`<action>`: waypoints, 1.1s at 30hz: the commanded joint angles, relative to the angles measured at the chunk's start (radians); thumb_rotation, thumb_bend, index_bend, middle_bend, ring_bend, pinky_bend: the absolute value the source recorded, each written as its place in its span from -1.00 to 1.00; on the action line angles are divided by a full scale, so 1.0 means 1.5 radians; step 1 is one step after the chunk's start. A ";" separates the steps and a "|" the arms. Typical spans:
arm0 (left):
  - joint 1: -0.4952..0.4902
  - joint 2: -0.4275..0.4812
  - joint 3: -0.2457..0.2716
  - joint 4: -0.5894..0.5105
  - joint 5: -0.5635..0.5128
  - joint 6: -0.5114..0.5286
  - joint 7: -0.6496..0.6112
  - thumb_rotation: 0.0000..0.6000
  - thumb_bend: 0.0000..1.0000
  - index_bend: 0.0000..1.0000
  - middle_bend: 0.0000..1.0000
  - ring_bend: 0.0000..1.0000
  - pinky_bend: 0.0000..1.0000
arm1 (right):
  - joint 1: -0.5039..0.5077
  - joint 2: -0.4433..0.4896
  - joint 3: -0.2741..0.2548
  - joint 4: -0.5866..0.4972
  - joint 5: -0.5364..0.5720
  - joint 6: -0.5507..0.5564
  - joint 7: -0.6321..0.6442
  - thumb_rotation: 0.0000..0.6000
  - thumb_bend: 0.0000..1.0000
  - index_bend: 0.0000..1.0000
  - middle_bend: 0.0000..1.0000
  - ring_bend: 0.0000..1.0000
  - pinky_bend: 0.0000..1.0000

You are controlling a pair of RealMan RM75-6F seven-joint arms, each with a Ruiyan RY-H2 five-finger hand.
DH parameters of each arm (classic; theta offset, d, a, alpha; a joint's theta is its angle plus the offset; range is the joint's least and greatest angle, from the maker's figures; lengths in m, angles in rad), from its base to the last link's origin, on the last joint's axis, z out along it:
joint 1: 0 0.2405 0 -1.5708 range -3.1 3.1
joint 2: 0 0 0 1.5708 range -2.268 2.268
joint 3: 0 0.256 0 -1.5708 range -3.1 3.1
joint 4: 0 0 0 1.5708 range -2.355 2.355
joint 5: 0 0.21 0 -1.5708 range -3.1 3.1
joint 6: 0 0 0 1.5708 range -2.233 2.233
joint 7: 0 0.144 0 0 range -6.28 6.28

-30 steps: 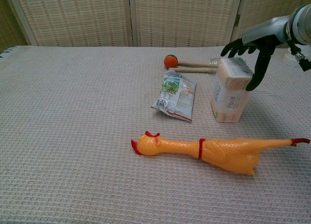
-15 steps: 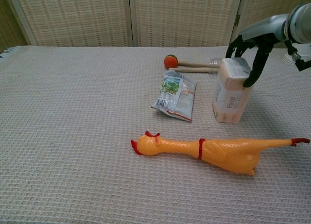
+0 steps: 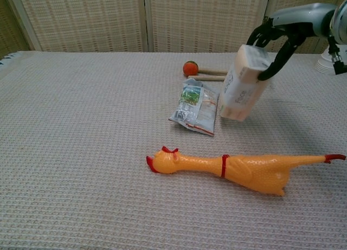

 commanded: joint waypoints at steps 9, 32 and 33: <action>0.000 -0.001 -0.002 0.002 -0.006 0.000 0.002 1.00 0.23 -0.63 -1.00 -1.00 -0.83 | -0.161 -0.173 0.027 0.339 -0.377 -0.004 0.516 1.00 -0.64 -0.19 -0.16 -0.18 -0.96; -0.005 -0.007 0.001 0.003 -0.006 -0.008 0.017 1.00 0.23 -0.63 -1.00 -1.00 -0.83 | -0.165 -0.122 0.007 0.342 -0.381 -0.109 0.367 1.00 -0.62 -0.19 -0.16 -0.18 -1.00; -0.005 -0.007 0.001 0.002 -0.006 -0.008 0.018 1.00 0.23 -0.63 -1.00 -1.00 -0.83 | -0.165 -0.115 0.008 0.332 -0.372 -0.117 0.350 1.00 -0.62 -0.19 -0.16 -0.18 -1.00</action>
